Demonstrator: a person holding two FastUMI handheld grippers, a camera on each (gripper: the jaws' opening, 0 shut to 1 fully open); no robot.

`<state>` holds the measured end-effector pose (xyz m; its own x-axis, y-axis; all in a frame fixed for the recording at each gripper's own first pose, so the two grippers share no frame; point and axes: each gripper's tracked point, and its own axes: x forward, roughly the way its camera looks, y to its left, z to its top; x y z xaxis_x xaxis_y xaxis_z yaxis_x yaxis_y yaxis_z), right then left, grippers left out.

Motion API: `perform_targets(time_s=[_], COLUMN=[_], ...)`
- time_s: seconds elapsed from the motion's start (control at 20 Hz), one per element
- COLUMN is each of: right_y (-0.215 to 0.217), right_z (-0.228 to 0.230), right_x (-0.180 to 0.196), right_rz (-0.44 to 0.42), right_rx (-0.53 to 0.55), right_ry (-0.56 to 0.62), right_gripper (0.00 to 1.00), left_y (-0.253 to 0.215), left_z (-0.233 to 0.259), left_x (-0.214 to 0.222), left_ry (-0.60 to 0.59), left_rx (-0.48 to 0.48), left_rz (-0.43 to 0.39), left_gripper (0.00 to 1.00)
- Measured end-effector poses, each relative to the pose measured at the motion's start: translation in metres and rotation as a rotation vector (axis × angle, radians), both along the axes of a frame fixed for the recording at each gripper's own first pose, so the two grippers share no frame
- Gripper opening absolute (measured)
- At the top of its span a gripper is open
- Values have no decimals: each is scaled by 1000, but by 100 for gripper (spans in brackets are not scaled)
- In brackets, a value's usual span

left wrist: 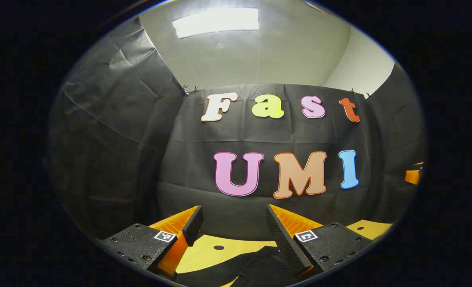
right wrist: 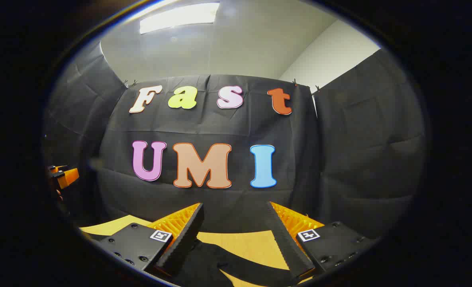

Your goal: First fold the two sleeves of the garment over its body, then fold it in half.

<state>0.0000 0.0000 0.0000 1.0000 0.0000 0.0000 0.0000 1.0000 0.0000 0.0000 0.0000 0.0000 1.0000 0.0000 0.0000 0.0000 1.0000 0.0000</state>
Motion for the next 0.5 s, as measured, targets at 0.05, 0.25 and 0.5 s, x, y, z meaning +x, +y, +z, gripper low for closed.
perform_targets(time_s=[0.05,0.25,0.5], right_y=[-1,-6,-8], right_z=[-1,-1,1], right_x=[-1,-2,-3], right_rz=[-3,-12,-15], right_rx=[3,10,10], right_ry=[1,2,-1], right_gripper=[98,98,98], left_y=[1,3,5], left_z=[0,-2,-5], left_x=[-1,-3,-4], left_ry=[2,9,24], left_rx=[3,10,23], left_rz=[3,11,23], left_gripper=[92,92,92])
